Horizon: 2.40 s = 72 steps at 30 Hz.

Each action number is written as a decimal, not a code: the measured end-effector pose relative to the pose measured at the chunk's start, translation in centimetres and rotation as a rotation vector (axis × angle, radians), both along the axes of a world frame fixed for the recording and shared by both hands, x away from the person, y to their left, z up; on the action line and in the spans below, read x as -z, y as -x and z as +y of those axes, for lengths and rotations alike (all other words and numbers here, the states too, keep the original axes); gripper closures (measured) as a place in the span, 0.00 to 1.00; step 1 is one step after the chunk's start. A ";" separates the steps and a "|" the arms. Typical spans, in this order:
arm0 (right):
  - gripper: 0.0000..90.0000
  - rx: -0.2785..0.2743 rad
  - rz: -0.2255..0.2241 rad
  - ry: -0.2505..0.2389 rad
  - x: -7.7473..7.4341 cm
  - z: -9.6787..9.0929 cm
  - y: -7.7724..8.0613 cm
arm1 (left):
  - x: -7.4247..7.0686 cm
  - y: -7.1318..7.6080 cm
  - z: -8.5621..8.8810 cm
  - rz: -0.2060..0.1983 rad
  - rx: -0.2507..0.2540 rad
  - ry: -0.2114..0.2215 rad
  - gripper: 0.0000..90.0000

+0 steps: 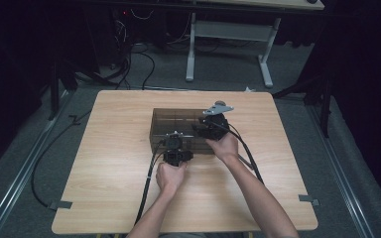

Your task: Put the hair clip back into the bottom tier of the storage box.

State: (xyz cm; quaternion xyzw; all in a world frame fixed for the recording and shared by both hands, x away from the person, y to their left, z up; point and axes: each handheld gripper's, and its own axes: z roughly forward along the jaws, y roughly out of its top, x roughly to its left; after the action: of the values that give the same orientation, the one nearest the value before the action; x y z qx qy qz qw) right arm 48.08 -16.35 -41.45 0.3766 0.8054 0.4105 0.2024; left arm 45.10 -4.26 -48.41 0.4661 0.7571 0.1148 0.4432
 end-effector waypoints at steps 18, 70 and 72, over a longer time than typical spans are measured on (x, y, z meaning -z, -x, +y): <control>0.64 0.000 0.012 0.003 -0.1 0.0 0.1 | 0.0 -0.1 0.2 0.013 0.005 0.021 0.62; 0.64 0.001 0.005 0.010 -0.1 0.0 0.3 | -0.1 -0.3 0.4 0.072 0.021 0.032 0.63; 0.64 0.000 0.004 0.010 -0.1 0.0 0.3 | -0.1 -0.3 0.5 0.074 0.023 0.033 0.63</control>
State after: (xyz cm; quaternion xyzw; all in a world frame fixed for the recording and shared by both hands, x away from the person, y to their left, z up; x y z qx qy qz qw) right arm 47.75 -16.34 -41.36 0.3764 0.8078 0.4057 0.2029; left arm 45.38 -3.77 -48.29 0.4715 0.7693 0.0799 0.4236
